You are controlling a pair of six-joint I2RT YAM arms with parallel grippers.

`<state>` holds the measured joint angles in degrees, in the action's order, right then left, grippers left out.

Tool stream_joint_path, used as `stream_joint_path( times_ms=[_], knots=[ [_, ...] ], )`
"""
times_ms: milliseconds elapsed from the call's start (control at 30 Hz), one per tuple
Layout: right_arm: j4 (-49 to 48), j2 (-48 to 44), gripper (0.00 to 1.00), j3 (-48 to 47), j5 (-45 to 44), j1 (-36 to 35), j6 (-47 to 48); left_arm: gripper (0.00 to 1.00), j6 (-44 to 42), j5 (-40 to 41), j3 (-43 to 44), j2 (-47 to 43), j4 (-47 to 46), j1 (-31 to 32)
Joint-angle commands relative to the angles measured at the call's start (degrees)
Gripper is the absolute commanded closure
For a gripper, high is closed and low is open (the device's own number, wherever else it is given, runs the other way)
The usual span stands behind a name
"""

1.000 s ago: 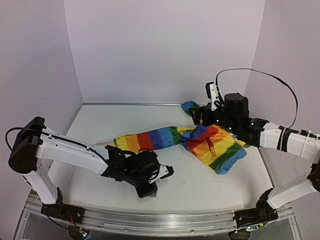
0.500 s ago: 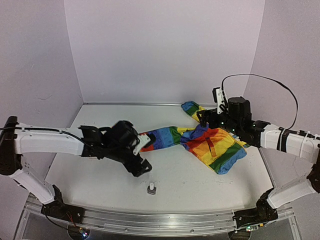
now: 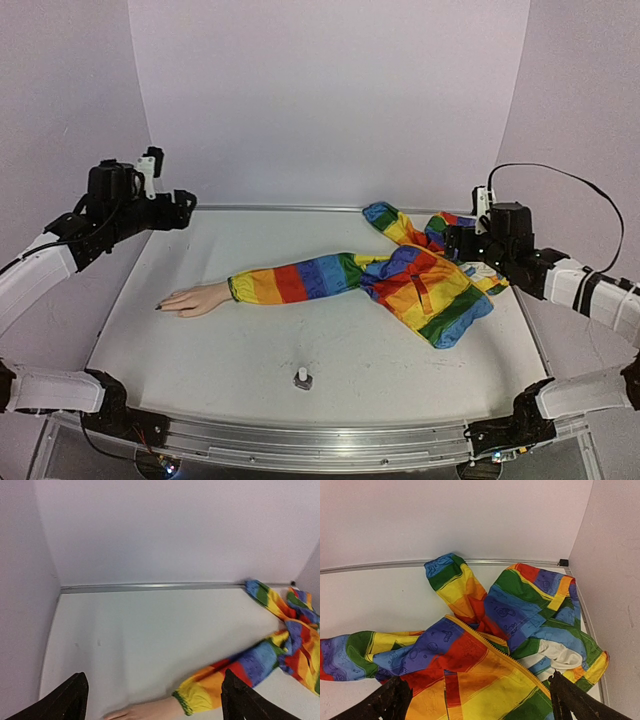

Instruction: Paint the nails

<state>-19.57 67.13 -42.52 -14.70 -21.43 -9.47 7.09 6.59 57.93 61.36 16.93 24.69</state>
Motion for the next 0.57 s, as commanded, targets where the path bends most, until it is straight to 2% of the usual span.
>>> stream_joint_path(
  times_ms=[0,100,533],
  knots=[
    [-0.3,-5.5,0.02,1.6,-1.7,1.5,-0.3,0.06,3.7,6.8,-0.9,-4.7,-1.5,-9.1],
    [-0.4,-7.5,0.02,1.7,-3.0,1.5,0.4,0.06,4.0,6.7,-2.1,-6.8,-2.4,-11.4],
    [-2.5,-13.7,0.02,2.3,-3.1,1.6,0.7,0.06,2.2,7.9,-2.8,-7.6,-2.8,-11.5]
  ],
)
